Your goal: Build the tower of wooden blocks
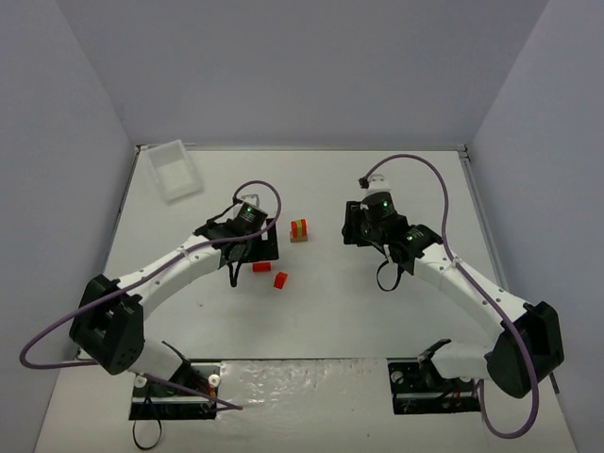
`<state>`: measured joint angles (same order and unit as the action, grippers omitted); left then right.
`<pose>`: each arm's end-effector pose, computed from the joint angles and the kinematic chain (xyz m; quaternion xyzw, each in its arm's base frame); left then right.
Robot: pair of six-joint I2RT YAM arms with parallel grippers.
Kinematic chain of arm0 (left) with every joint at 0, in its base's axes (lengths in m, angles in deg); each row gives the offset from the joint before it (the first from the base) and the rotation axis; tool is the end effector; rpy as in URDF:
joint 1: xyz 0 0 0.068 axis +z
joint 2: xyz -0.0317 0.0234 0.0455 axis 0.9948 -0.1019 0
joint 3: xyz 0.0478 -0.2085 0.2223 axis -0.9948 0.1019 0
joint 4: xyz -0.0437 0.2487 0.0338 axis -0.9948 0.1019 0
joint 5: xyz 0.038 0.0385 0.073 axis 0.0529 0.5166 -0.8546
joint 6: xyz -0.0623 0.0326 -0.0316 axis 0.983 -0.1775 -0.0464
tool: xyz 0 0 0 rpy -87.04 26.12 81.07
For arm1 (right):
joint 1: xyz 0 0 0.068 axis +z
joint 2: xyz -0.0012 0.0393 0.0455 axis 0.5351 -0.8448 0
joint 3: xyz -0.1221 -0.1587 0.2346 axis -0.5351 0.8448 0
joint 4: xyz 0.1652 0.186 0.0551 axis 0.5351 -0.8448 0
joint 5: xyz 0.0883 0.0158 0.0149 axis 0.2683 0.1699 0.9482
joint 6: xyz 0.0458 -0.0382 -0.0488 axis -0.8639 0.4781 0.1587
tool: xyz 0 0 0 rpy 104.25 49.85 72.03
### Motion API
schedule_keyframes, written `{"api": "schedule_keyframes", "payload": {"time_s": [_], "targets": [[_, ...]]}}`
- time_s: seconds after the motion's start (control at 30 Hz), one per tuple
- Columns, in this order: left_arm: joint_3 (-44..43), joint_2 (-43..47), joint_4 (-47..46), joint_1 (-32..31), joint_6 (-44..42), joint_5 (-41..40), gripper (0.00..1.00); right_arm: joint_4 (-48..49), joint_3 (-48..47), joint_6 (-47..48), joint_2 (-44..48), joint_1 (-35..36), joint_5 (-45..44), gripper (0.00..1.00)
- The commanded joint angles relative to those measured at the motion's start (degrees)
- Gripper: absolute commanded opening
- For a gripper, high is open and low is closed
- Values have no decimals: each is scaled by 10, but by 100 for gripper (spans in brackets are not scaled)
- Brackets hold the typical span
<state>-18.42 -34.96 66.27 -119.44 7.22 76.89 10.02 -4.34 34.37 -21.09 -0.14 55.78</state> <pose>0.2586 -0.1718 0.2662 -0.0607 0.9402 -0.1484 0.3005 0.2563 0.1557 0.3245 -0.0622 0.8419 0.2121 0.4923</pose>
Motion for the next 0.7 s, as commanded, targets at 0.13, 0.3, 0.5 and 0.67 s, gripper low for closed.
{"api": "schedule_keyframes", "payload": {"time_s": [0.13,0.3,0.5,0.67], "targets": [[-32,-67,0,-4,40,-5,87,-5,41,-23,85,-3,1,42],[-56,-118,-1,-4,53,0,87,-21,66,-32,132,-3,4,43],[-54,-136,-3,-5,66,-7,85,-36,79,-37,165,-3,1,43],[-52,-149,-14,-5,75,-14,79,-43,85,-36,178,-3,1,43]]}}
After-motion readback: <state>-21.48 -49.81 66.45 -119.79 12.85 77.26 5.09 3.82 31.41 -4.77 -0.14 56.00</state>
